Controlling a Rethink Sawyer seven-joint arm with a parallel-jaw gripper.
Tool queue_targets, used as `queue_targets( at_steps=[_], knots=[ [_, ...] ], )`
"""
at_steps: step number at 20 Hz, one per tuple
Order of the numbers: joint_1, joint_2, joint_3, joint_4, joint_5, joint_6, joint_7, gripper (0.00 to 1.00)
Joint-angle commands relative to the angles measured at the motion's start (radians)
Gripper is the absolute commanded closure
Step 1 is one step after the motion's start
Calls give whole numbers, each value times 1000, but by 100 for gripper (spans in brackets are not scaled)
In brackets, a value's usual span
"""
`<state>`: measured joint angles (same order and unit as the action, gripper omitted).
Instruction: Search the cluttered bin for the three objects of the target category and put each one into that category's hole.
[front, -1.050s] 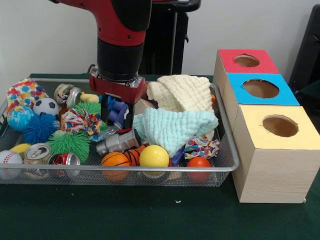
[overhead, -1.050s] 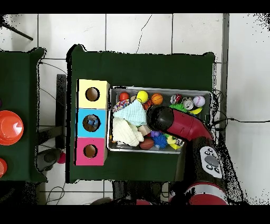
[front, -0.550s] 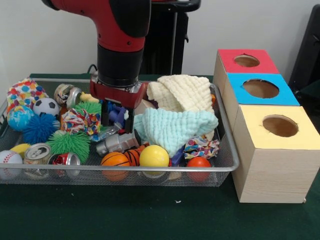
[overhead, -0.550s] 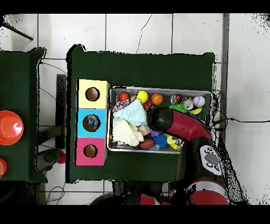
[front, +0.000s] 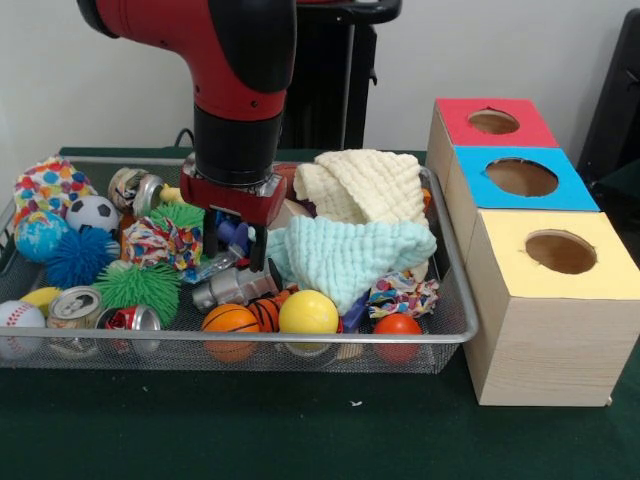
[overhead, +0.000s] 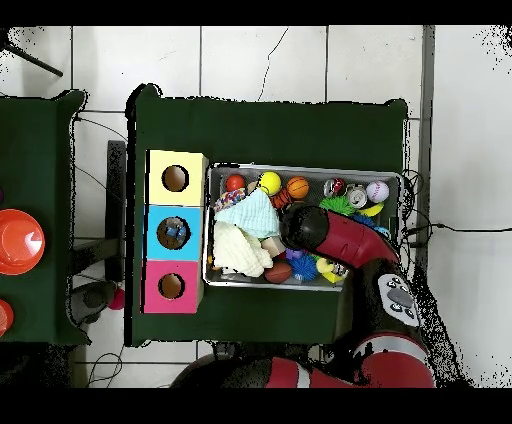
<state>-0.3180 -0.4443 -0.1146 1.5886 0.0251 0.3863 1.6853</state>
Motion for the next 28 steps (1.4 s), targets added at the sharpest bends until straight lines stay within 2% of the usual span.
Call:
queue_targets(
  at_steps=[1, 16, 22, 28],
  knots=[
    [3, 30, 58, 39, -8, 23, 122, 0],
    [22, 48, 31, -3, -40, 114, 71, 0],
    [23, 59, 25, 0, -58, 102, 52, 0],
    [33, 70, 2, -18, -87, 132, 33, 0]
  ],
)
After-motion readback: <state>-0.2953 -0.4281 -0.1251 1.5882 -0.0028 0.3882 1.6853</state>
